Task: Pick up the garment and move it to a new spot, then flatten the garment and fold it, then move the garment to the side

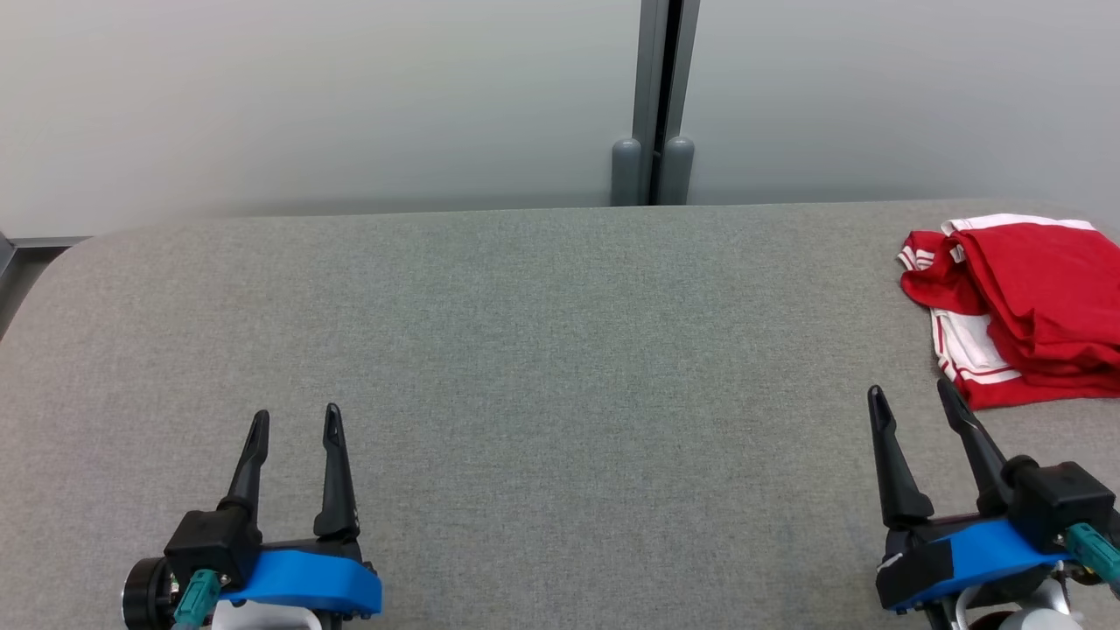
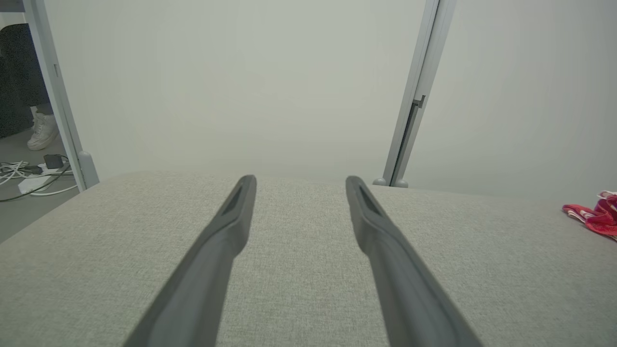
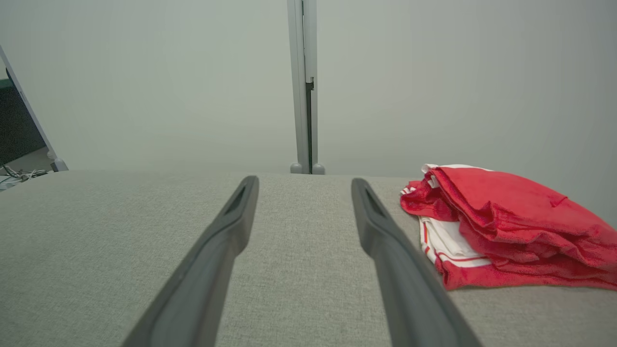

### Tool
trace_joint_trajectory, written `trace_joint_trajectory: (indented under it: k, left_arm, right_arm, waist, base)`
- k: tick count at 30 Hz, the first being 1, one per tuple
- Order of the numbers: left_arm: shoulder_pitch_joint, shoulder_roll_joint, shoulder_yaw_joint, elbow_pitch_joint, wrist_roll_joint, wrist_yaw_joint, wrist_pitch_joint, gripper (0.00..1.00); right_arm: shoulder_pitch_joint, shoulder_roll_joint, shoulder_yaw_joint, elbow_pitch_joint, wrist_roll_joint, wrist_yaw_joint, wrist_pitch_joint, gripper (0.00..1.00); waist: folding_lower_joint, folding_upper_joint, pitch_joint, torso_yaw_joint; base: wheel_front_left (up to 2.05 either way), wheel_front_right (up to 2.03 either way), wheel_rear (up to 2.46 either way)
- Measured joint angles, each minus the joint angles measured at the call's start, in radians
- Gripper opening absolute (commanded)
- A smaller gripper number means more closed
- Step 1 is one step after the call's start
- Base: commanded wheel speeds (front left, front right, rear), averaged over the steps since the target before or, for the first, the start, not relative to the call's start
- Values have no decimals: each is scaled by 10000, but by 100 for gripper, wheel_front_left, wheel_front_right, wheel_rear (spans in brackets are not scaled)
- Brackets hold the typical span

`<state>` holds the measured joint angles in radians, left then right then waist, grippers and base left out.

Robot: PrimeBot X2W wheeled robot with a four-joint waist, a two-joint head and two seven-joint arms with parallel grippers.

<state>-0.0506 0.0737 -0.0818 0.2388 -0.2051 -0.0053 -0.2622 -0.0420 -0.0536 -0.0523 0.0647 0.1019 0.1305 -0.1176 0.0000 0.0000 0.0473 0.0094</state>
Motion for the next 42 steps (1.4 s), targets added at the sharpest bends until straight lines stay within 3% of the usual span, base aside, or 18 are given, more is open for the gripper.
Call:
trace_joint_trajectory:
  k: [15,16,21,42]
  left_arm:
    - [35,90,12,-2,-242,58,8,100]
    - [67,81,12,79,-240,58,21,0]
    - [356,19,33,491,-416,50,151,0]
    - [260,-73,493,408,-4038,-284,1114,0]
  right_arm:
    - [311,17,-242,-286,224,0,186,100]
    - [313,21,-228,-184,224,0,196,0]
    - [339,67,-207,249,414,0,255,0]
    - [257,71,-297,654,4307,0,794,0]
  waist:
    - [0,0,0,-1]
    - [0,0,0,-1]
    - [0,0,-6,-3]
    - [0,0,-81,-18]
  base:
    - [0,0,0]
    - [0,0,0]
    - [0,0,0]
    - [0,0,0]
